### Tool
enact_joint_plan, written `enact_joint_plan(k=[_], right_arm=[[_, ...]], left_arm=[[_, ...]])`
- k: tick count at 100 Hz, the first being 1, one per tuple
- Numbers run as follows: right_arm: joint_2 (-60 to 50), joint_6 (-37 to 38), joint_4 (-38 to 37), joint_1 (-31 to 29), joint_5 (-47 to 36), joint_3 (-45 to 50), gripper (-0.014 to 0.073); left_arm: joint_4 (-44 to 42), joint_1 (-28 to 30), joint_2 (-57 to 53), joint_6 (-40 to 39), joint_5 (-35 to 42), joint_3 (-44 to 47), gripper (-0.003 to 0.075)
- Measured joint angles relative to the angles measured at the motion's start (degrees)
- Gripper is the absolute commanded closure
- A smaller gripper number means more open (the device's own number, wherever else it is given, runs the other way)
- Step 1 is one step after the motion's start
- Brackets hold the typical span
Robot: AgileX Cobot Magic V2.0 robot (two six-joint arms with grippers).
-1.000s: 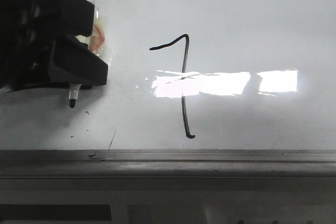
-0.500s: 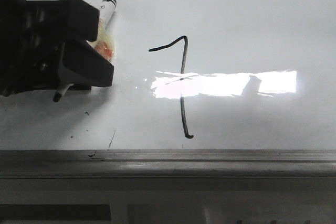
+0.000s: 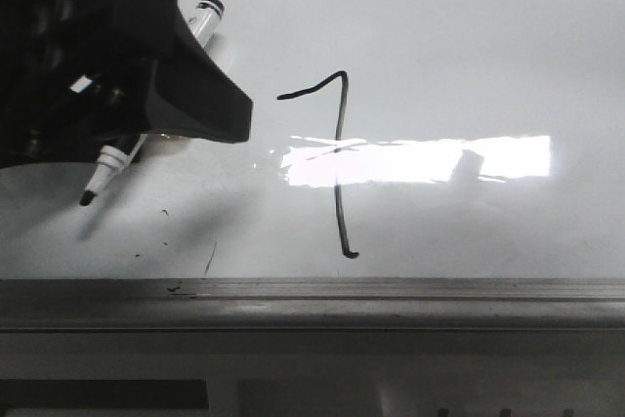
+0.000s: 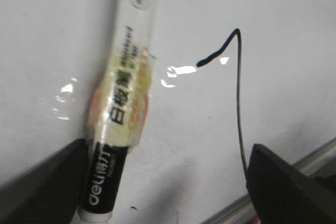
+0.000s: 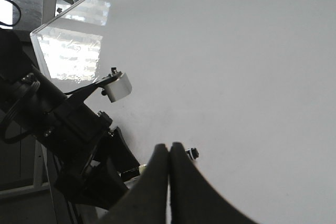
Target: Write number 7 on whiteboard
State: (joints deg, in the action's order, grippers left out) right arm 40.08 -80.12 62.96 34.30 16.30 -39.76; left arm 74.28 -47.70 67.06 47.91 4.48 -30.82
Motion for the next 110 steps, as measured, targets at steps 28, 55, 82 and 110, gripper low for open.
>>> enact_joint_plan(k=[28, 55, 82, 110], right_arm=[[-8.25, 0.00, 0.08, 0.00, -0.16, 4.08, 0.0655], [-20.24, 0.00, 0.14, 0.00, -5.76, 16.55, 0.0655], [-29.81, 0.00, 1.17, 0.00, -17.89, 26.38, 0.0655], [-31.06, 0.00, 1.66, 0.00, -19.60, 26.60, 0.0657]], left_arm=[[-4.47, 1.86, -11.65, 0.00, -1.19, 2.22, 0.0172], [-10.39, 1.86, -25.08, 0.00, -3.44, 2.82, 0.0507], [-17.30, 1.86, -31.20, 0.00, -9.76, 2.82, 0.0741], [-16.46, 1.86, -31.45, 0.00, -10.02, 2.82, 0.0741]])
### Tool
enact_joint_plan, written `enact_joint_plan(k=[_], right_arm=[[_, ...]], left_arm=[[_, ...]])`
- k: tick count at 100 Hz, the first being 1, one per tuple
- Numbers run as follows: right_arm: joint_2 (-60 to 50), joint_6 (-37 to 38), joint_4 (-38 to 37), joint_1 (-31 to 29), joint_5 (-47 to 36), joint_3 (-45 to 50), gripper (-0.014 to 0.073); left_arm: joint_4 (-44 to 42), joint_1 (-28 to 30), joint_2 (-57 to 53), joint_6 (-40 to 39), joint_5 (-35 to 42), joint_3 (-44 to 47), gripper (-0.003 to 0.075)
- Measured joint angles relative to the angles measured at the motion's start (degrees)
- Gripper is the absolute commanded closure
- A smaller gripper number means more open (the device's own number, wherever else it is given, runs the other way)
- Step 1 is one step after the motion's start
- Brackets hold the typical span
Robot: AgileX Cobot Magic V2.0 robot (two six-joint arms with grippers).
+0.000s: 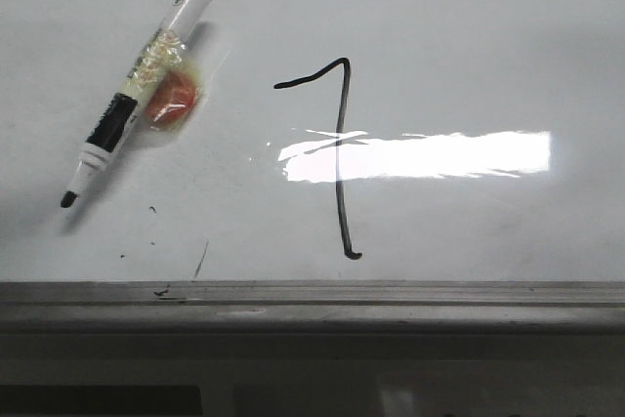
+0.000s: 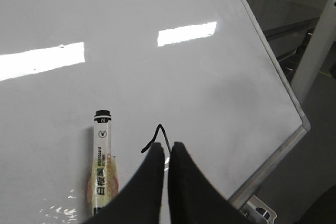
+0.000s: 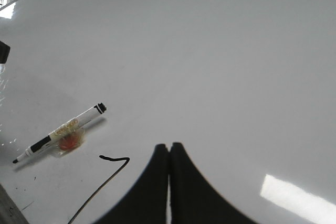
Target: Write number 7 on whiteboard
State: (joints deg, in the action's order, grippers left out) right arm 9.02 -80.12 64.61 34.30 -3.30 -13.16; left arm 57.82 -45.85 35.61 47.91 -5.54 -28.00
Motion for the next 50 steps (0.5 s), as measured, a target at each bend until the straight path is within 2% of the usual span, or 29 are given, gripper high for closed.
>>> enact_joint_plan(k=[50], right_arm=[[-0.10, 0.00, 0.04, 0.00, 0.00, 0.00, 0.0657]], left_arm=[[1.92, 0.00, 0.00, 0.00, -0.04, 0.00, 0.0741]])
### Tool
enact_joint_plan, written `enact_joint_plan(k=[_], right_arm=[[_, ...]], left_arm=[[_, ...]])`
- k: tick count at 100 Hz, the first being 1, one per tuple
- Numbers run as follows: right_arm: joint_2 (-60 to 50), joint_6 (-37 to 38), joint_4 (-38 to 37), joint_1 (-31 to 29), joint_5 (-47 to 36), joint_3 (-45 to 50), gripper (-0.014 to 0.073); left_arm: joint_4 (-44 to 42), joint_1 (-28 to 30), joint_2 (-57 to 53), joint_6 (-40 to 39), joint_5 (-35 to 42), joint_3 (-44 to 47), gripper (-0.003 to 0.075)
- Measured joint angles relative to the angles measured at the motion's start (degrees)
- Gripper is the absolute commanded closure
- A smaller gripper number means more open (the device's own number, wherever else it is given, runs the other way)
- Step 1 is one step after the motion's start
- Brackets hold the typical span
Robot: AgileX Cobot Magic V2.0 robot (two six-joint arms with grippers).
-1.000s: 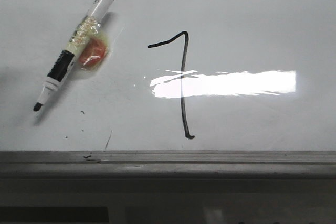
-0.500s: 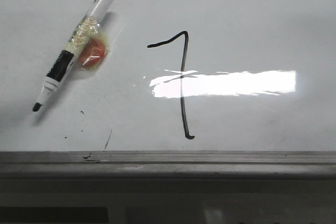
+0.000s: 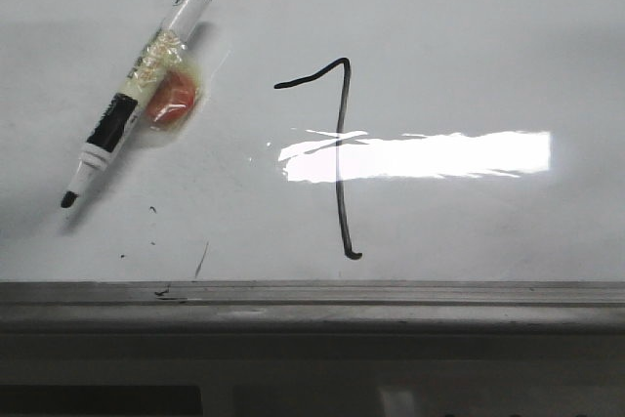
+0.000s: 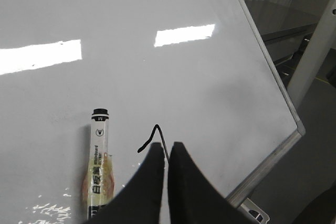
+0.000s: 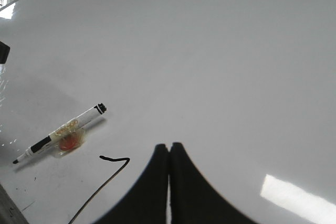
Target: Write number 7 on whiteboard
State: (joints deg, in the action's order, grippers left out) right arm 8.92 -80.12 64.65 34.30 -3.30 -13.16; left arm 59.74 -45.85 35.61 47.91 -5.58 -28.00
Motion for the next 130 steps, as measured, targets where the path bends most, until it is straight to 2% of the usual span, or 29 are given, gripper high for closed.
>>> enact_joint_plan(k=[29, 50, 61, 76, 92, 107, 130], right_arm=[[0.00, 0.00, 0.00, 0.00, 0.00, 0.00, 0.0657], [0.00, 0.00, 0.00, 0.00, 0.00, 0.00, 0.0657], [0.00, 0.00, 0.00, 0.00, 0.00, 0.00, 0.0657], [0.00, 0.00, 0.00, 0.00, 0.00, 0.10, 0.0657], [-0.12, 0.00, 0.00, 0.00, -0.27, 0.27, 0.0657], [-0.15, 0.00, 0.00, 0.00, -0.27, 0.69, 0.0657], [-0.15, 0.00, 0.00, 0.00, -0.27, 0.69, 0.0657]], left_arm=[[-1.76, 0.00, -1.22, 0.00, -0.47, 0.11, 0.0741], [-14.86, 1.39, -11.66, -0.39, -0.45, 6.00, 0.0741], [-23.59, 6.59, -20.71, -6.21, -0.45, 12.82, 0.0741], [-38.97, 18.71, -34.27, -24.57, -2.06, 20.43, 0.0741], [-47.64, 29.04, -35.92, -35.69, -8.31, 22.86, 0.0741], [-49.75, 34.65, -35.92, -38.37, -14.22, 23.53, 0.0741], [-50.85, 35.24, -35.92, -38.83, -17.38, 23.95, 0.0741]])
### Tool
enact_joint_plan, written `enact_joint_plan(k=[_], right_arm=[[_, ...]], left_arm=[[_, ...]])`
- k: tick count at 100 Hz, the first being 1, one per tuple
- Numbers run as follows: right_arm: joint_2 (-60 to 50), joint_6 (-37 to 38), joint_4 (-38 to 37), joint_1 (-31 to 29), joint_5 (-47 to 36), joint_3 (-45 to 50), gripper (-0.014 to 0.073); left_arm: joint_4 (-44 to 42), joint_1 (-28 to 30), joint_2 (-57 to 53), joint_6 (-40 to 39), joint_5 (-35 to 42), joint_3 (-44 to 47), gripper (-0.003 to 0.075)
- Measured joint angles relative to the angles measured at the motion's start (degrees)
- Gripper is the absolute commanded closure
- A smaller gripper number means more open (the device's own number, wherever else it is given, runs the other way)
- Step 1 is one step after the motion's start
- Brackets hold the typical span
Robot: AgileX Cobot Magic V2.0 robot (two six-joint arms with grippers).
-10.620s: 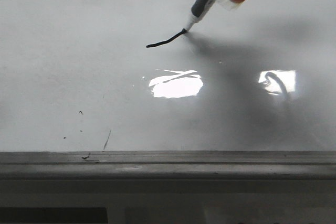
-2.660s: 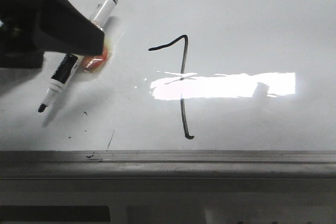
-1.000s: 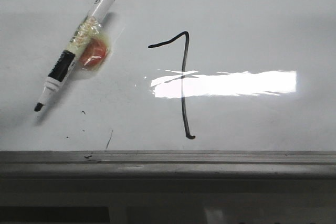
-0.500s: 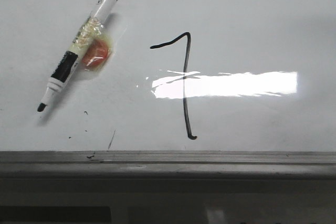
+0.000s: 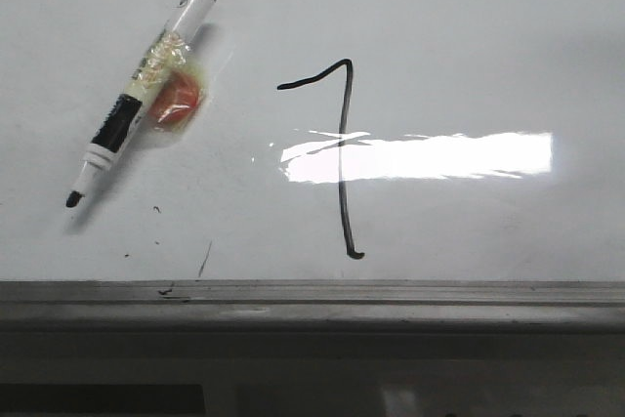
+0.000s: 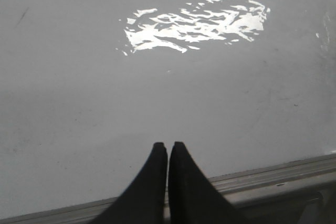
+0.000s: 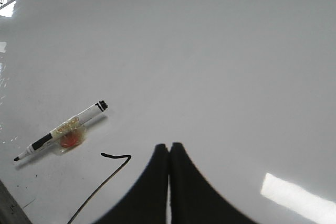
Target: Write number 7 on whiteboard
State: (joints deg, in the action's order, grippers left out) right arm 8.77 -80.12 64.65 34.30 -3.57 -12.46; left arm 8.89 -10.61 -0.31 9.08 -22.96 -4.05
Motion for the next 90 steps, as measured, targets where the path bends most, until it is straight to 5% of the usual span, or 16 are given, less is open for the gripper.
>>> enact_joint_plan(k=[90], right_arm=[[0.00, 0.00, 0.09, 0.00, 0.00, 0.00, 0.0657]], left_arm=[[-0.05, 0.00, 0.00, -0.16, 4.44, 4.05, 0.0741]])
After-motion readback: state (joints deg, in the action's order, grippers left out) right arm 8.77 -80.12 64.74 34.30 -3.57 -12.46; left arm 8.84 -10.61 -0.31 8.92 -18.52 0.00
